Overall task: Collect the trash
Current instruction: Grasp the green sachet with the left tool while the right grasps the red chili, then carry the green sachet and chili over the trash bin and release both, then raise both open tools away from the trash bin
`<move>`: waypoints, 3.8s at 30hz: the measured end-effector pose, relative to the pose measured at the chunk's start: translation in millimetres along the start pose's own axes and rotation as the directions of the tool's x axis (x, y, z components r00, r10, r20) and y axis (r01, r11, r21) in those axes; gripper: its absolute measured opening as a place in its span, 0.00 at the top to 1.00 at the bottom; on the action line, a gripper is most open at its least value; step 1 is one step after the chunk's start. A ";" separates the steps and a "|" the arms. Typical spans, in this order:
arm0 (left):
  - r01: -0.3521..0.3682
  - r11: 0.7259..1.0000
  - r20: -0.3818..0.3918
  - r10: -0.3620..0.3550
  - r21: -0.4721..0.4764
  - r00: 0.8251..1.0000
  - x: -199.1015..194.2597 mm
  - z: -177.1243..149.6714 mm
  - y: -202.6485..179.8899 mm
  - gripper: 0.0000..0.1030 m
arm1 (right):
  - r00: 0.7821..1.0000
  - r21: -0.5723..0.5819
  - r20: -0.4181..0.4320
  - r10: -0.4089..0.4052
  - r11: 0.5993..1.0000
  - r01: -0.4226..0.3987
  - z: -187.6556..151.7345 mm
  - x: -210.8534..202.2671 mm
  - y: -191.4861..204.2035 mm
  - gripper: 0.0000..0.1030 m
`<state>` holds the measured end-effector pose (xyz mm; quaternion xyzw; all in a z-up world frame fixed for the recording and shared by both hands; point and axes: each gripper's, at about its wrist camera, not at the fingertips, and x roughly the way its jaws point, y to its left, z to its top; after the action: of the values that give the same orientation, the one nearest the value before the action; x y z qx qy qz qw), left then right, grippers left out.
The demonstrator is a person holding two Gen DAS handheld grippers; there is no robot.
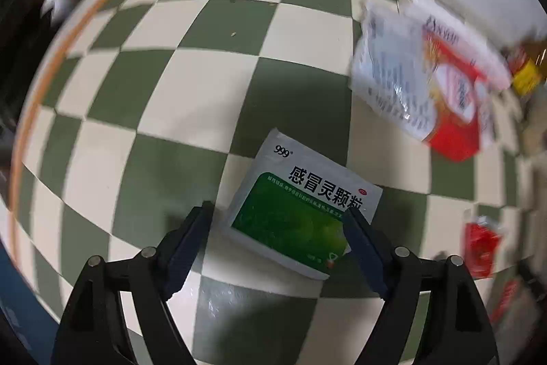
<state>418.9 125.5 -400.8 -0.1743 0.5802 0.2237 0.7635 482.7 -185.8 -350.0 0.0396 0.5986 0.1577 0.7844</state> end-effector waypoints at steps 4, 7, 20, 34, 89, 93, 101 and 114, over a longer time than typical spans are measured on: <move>0.005 1.000 0.053 -0.004 -0.006 0.999 -4.8 3.4 -6.8 0.70 | 1.000 -0.013 -0.016 -0.004 1.000 0.004 3.3 8.9 2.7 0.98; 0.010 1.000 0.033 -0.010 -0.002 0.999 -4.3 9.1 -10.6 0.93 | 1.000 -0.023 -0.029 -0.005 1.000 0.004 3.6 16.5 7.6 0.98; 0.009 1.000 0.190 -0.004 -0.024 0.982 -109.8 -25.0 18.4 0.99 | 0.999 -0.032 0.000 0.045 0.998 -0.045 1.6 -3.7 20.4 0.98; -0.094 0.993 0.397 0.058 0.070 0.916 -216.2 -136.6 45.0 0.99 | 0.987 -0.119 0.145 0.063 0.992 -0.046 -83.9 -100.5 73.7 0.98; -0.021 0.986 -0.325 0.074 0.164 0.943 265.9 -492.7 104.6 0.02 | 0.903 -0.040 -0.407 -0.140 0.990 0.135 -569.6 366.7 -62.6 0.00; -0.006 0.989 -0.304 0.051 0.147 0.951 218.4 -484.4 107.9 0.02 | 0.908 -0.096 -0.373 -0.189 0.982 0.165 -562.0 325.1 -46.6 0.00; -0.001 0.992 -0.256 0.034 0.128 0.966 90.9 -469.0 110.9 0.02 | 0.929 -0.147 -0.305 -0.210 0.974 0.172 -538.6 189.7 -17.4 0.00; 0.054 0.988 -0.198 -0.026 0.142 0.980 -107.1 -462.8 113.0 0.02 | 0.959 -0.162 -0.231 -0.163 0.978 0.128 -517.7 -56.7 39.3 0.00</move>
<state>-40.7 -38.0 -421.4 -0.1504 0.6635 0.1469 0.7180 -31.1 -230.9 -432.7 -0.0816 0.6782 0.1463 0.7155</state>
